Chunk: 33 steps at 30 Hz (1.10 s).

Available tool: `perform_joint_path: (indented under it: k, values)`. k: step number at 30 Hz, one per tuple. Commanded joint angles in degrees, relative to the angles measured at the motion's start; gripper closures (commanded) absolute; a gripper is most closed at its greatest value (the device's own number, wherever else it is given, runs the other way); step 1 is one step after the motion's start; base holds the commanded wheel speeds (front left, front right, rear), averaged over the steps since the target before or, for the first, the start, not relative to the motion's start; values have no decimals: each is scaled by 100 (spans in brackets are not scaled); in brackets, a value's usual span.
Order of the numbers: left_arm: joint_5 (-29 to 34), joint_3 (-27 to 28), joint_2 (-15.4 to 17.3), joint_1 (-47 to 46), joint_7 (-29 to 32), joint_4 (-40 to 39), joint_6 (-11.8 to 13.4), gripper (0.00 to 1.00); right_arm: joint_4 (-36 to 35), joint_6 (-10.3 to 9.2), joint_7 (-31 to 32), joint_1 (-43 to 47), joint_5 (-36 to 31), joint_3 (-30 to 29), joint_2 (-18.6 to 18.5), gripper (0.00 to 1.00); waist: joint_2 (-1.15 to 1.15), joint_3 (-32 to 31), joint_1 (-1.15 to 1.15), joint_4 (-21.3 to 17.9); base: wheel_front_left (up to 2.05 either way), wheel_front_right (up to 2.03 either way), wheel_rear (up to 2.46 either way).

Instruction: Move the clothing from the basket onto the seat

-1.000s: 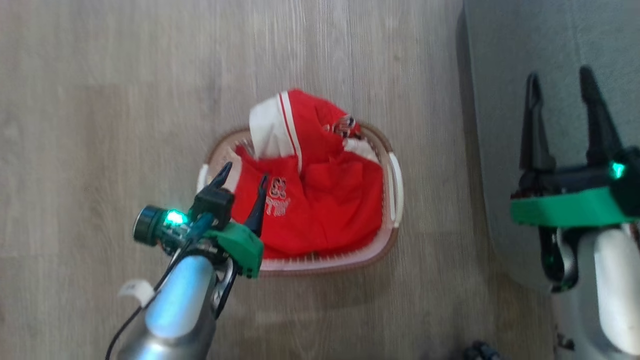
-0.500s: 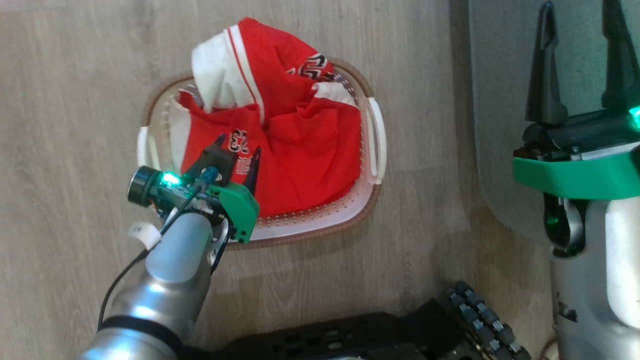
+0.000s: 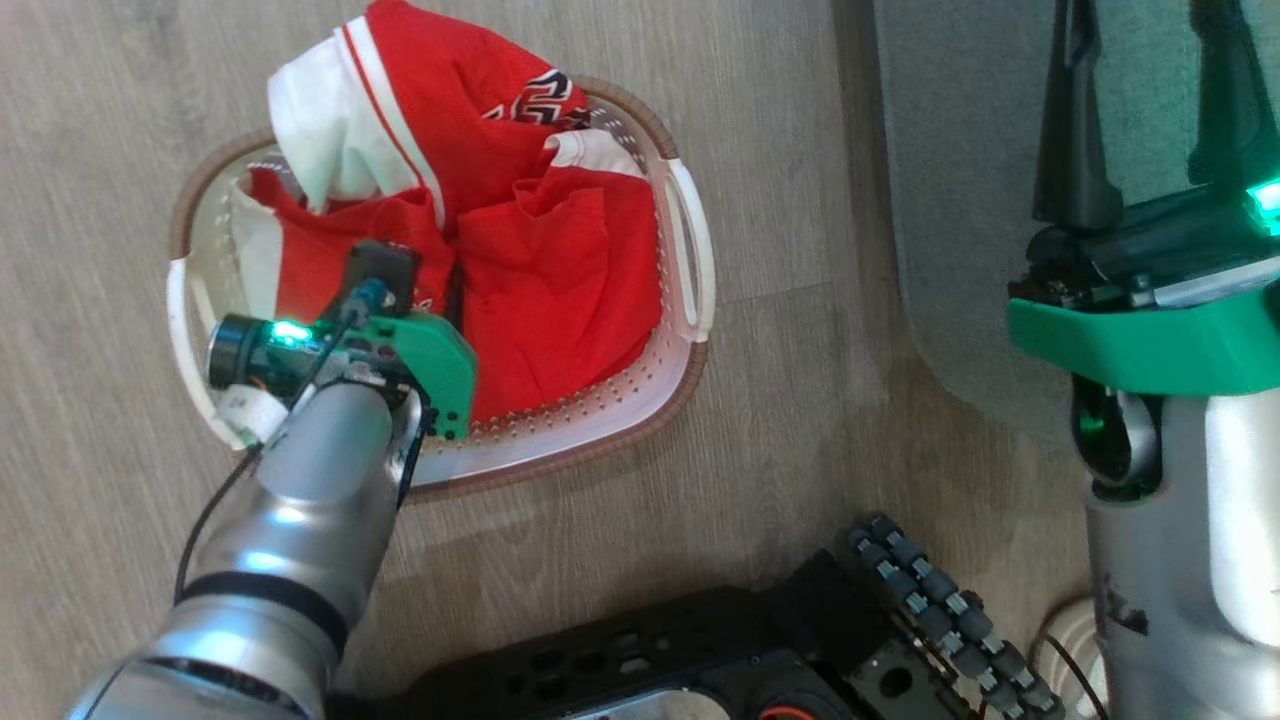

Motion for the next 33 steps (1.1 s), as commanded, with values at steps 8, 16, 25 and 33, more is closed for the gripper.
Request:
perform_joint_path:
  k: [8,16,25,33]
  values:
    - [-269,-9,86,-32,-57,242,16,100,-182,-2,-36,104,61,152,-52,0,0,41,0,-95,0,0,0]
    - [-472,-278,86,238,-69,-156,-127,100,10,-2,-36,185,29,98,-52,0,0,-536,0,168,0,0,0]
    - [-423,-470,86,856,-71,-1373,-284,100,433,-2,-36,589,-120,-61,-52,0,0,-1821,0,670,0,0,0]
    - [-473,-603,86,1223,-72,-2312,-417,100,823,-2,-36,1191,-179,-184,-52,0,0,-3172,0,983,0,0,0]
